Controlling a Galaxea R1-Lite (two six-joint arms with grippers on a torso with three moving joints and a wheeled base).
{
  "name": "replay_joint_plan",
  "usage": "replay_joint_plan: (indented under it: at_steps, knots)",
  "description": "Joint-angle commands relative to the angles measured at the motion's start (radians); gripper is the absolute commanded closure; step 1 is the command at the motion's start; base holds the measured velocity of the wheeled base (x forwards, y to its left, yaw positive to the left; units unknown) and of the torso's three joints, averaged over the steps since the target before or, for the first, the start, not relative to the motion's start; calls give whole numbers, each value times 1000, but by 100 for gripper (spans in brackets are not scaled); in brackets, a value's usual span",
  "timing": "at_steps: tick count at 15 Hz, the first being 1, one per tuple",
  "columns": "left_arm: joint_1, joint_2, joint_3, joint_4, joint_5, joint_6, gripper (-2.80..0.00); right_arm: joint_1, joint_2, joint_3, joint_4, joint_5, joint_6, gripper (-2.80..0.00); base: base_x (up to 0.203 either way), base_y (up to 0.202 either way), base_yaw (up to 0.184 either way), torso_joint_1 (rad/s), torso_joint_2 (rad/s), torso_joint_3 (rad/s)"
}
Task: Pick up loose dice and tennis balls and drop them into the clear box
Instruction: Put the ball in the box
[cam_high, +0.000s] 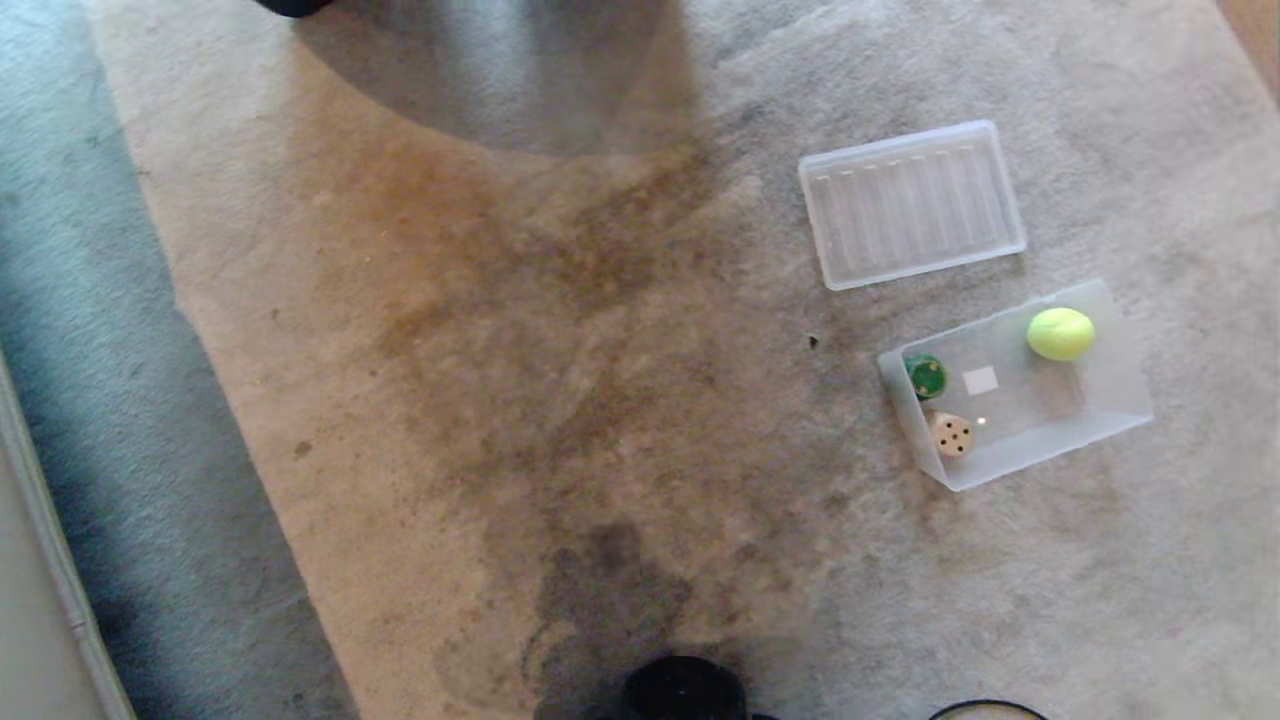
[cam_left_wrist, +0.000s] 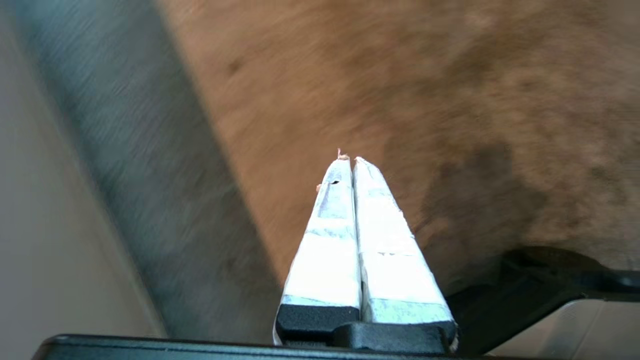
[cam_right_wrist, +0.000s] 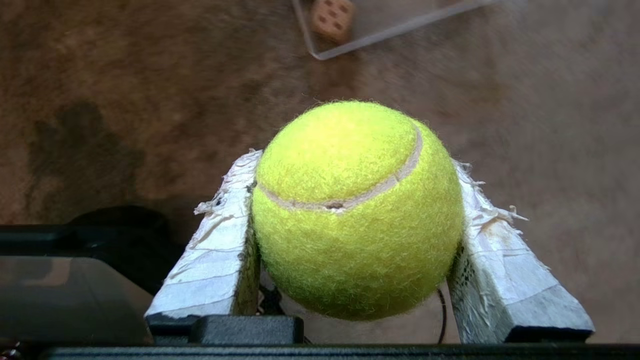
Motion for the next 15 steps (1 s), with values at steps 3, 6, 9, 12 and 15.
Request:
replay_joint_plan:
  at_steps: [3,6,9,12,15]
  knots:
    - [0,0,0,1,1,-1,0,-1,2,1,1,0,-1,0,0,11,-161,5,-2,1]
    - [0,0,0,1,1,-1,0,-1,2,1,1,0,-1,0,1,4,-67,1,3,3]
    - [0,0,0,1,1,-1,0,-1,2,1,1,0,-1,0,0,0,0,0,0,0]
    - [0,0,0,3,1,-1,0,0,3,-5,16,-1,-15,0,0,0,0,0,0,0]
    - [0,0,0,2,1,-1,0,-1,4,-5,17,-1,-14,0,0,0,0,0,0,0]
